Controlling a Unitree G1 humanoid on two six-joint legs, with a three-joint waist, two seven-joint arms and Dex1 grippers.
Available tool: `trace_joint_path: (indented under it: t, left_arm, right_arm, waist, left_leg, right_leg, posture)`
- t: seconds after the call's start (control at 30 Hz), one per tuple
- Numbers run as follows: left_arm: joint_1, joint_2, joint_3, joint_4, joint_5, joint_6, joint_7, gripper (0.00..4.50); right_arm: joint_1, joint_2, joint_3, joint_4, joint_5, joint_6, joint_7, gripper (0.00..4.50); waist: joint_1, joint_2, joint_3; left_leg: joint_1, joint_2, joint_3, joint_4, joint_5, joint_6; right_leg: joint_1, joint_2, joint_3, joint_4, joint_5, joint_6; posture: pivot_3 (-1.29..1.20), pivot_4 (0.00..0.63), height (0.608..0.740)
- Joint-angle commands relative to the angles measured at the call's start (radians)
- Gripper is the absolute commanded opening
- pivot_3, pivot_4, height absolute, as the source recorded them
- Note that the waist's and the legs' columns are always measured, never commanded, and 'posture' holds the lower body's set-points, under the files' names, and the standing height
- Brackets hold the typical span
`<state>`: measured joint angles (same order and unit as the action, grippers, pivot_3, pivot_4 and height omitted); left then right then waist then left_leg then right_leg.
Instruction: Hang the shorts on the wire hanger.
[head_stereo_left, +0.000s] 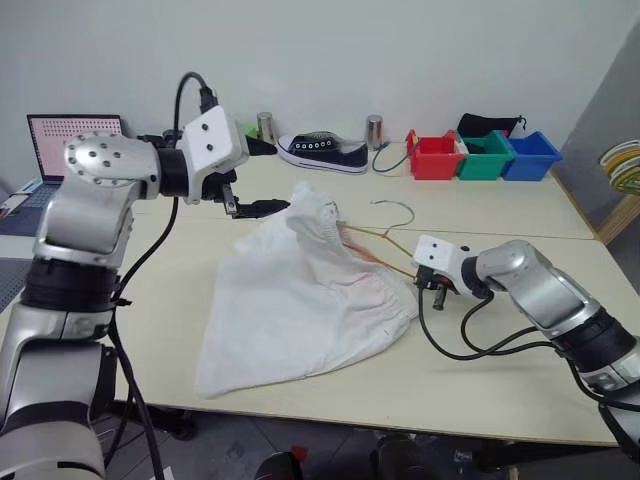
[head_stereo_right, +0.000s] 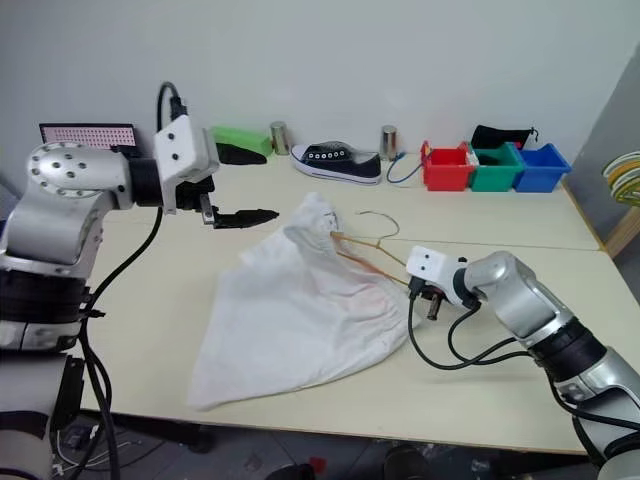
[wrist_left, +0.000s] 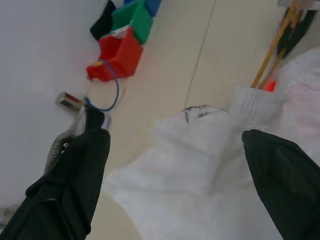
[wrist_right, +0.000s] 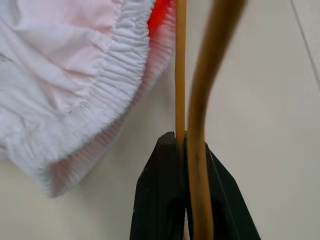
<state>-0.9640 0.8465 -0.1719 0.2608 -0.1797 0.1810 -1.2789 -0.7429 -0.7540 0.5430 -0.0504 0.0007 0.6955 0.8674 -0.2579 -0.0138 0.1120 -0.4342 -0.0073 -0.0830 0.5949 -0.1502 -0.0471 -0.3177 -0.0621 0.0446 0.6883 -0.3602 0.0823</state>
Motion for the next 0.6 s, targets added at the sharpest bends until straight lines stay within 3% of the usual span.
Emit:
trace_joint_path:
  t: [0.03,0.47,0.6]
  left_arm:
    - [-0.031,-0.007,-0.043,0.027,0.021,-0.050,-0.111,4.46]
    - [-0.037,-0.098,-0.112,0.234,0.211,-0.337,-0.075,4.46]
    - [-0.039,-0.110,-0.108,0.257,0.236,-0.359,-0.075,3.75]
  right_arm:
    - [-0.060,0.025,-0.024,-0.080,-0.050,0.027,-0.009,0.00]
    - [-0.077,0.071,-0.027,-0.239,-0.109,0.106,0.025,0.00]
    - [-0.086,0.076,-0.024,-0.270,-0.123,0.125,0.029,0.00]
  waist:
    - [-0.011,0.000,0.000]
    - [-0.056,0.000,-0.001]
    - [-0.070,-0.001,-0.002]
  left_leg:
    - [0.000,0.000,0.000,0.000,0.000,0.000]
    - [0.001,-0.001,-0.011,0.002,0.007,-0.005]
    - [0.001,-0.001,-0.013,0.002,0.007,-0.005]
  right_leg:
    - [0.000,0.000,0.000,0.001,0.000,0.000]
    - [-0.001,0.001,-0.002,0.010,-0.001,0.002]
    - [-0.001,0.001,-0.003,0.011,-0.001,0.002]
  posture:
    - [-0.26,0.008,0.740]
    - [-0.29,0.000,0.740]
    - [-0.29,0.000,0.740]
